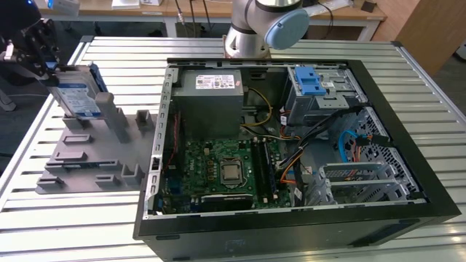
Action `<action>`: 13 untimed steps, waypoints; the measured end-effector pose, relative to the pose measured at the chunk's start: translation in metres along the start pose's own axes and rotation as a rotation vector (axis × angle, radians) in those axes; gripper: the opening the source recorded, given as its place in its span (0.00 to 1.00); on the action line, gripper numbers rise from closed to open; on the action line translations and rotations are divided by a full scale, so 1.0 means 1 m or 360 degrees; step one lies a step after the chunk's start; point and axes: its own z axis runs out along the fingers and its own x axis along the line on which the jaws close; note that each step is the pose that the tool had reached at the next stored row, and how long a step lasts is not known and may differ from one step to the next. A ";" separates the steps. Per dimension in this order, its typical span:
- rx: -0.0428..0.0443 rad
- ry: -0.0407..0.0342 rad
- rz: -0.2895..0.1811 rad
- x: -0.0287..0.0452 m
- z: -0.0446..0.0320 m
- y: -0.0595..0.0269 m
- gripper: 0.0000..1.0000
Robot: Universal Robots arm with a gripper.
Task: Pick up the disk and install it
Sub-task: 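Pick up the disk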
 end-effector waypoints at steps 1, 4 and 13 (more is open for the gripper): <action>0.0000 0.0000 0.0000 0.0000 -0.0005 0.0000 0.36; 0.0000 0.0000 0.0000 0.0000 -0.0022 0.0000 0.36; 0.0000 -0.0003 0.0000 -0.0001 -0.0069 0.0002 0.36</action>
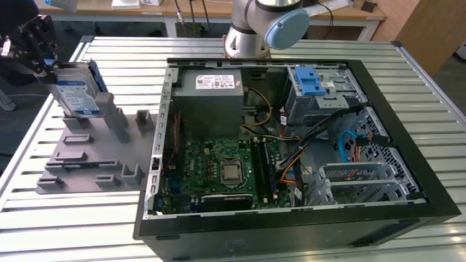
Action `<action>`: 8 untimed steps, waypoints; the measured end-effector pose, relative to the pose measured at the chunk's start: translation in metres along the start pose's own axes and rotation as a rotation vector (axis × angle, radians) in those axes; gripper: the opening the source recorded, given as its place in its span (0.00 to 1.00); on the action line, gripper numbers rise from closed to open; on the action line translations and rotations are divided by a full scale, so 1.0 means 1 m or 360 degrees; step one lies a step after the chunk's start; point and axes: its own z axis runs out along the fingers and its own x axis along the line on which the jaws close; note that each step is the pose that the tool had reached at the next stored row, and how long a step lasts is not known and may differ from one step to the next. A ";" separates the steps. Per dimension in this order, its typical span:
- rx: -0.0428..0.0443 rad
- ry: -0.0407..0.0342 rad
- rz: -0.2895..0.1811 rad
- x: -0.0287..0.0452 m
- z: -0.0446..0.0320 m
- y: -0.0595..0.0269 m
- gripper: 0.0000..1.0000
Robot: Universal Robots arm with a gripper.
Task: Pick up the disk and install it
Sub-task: 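Pick up the disk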
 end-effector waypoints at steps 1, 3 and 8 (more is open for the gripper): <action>0.0000 0.0000 0.0000 0.0000 -0.0002 0.0000 0.36; 0.0000 -0.0001 0.0000 0.0000 -0.0008 0.0000 0.36; 0.0000 -0.0004 0.0000 0.0000 -0.0025 0.0001 0.36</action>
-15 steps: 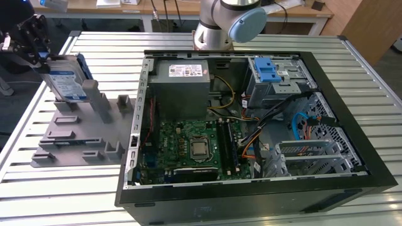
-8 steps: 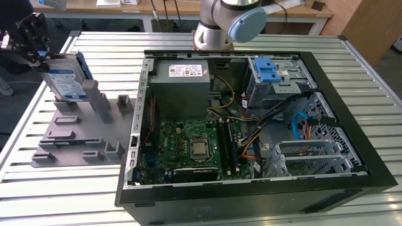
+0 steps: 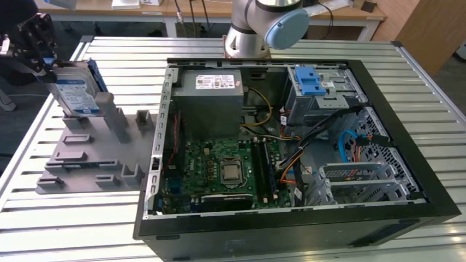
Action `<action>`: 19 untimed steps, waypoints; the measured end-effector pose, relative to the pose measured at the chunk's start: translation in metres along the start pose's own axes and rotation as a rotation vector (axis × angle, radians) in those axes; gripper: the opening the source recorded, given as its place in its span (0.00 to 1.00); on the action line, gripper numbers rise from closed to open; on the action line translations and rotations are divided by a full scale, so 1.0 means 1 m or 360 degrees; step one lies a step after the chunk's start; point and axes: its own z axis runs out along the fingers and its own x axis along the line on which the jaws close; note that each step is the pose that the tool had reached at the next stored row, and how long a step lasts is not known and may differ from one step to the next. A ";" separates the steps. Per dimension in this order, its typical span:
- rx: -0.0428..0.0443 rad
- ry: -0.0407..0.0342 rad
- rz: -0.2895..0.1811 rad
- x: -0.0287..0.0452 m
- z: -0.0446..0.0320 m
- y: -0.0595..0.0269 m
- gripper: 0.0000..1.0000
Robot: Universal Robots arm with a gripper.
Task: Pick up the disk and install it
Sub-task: 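Pick up the disk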
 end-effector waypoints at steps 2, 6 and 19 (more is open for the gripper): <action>0.0000 -0.0001 0.0000 0.0000 -0.0007 0.0000 0.36; 0.0000 -0.0003 0.0000 0.0000 -0.0022 0.0000 0.36; 0.0000 -0.0010 0.0000 -0.0001 -0.0077 0.0002 0.36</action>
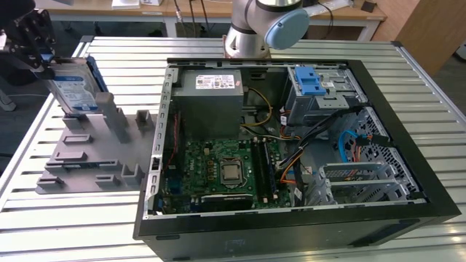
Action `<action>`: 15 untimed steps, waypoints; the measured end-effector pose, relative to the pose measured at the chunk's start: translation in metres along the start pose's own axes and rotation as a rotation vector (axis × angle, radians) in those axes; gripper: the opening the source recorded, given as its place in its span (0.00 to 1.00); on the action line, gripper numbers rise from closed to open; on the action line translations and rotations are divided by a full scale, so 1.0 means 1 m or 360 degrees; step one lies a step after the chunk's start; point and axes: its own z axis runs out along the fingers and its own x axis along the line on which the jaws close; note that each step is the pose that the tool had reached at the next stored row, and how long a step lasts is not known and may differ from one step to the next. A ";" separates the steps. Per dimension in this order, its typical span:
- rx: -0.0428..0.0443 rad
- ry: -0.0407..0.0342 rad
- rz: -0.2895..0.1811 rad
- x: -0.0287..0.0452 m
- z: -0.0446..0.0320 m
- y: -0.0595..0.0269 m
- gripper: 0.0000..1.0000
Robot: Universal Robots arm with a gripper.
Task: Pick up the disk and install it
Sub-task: 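Pick up the disk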
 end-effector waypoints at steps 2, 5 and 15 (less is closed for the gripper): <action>0.0000 -0.0001 0.0000 0.0000 -0.0009 0.0000 0.36; 0.0000 -0.0004 0.0000 0.0000 -0.0021 0.0000 0.36; 0.0000 -0.0016 0.0000 -0.0001 -0.0056 0.0001 0.36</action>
